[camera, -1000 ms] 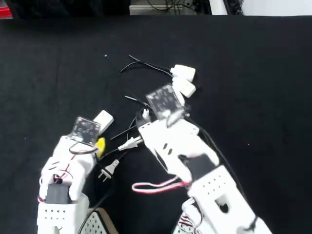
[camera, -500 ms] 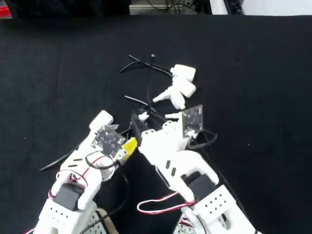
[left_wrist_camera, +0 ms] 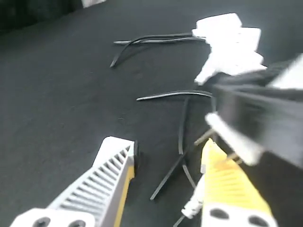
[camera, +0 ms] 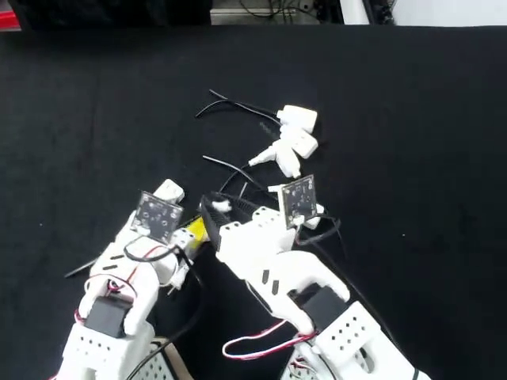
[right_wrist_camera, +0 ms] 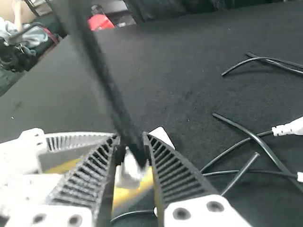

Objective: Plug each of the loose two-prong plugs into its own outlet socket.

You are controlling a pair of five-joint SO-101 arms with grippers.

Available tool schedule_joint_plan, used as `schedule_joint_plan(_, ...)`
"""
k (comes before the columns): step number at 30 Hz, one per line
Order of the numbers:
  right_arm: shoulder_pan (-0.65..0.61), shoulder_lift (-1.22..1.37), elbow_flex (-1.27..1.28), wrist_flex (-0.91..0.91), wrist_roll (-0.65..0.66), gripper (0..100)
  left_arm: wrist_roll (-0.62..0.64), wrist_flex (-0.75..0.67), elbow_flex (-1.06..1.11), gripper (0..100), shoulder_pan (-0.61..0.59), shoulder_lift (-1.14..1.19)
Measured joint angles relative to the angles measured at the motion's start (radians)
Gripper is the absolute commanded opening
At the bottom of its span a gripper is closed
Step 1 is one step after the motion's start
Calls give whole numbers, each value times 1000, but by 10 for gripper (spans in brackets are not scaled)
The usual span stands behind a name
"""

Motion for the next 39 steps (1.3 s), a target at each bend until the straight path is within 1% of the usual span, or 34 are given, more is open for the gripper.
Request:
schedule_joint_plan(3, 0, 0, -18, 32, 0, 12, 20, 2, -2, 236, -40, 0)
schedule_joint_plan(7, -37, 0, -38, 51, 0, 12, 25, 2, -15, 236, -68, 0)
schedule_joint_plan(13, -52, 8, -46, 52, 8, 12, 25, 2, -18, 236, -69, 0)
schedule_joint_plan(17, -63, 100, -100, 52, 25, 15, 25, 2, -18, 236, -71, 0)
schedule_joint_plan(26, -80, 422, -275, 49, 25, 16, 25, 5, -14, 236, -71, 5)
schedule_joint_plan(33, -106, 451, -287, 49, 25, 16, 25, 5, -12, 236, -71, 6)
schedule_joint_plan(39, -110, 468, -344, 138, 68, 16, 25, 5, -12, 236, -91, 6)
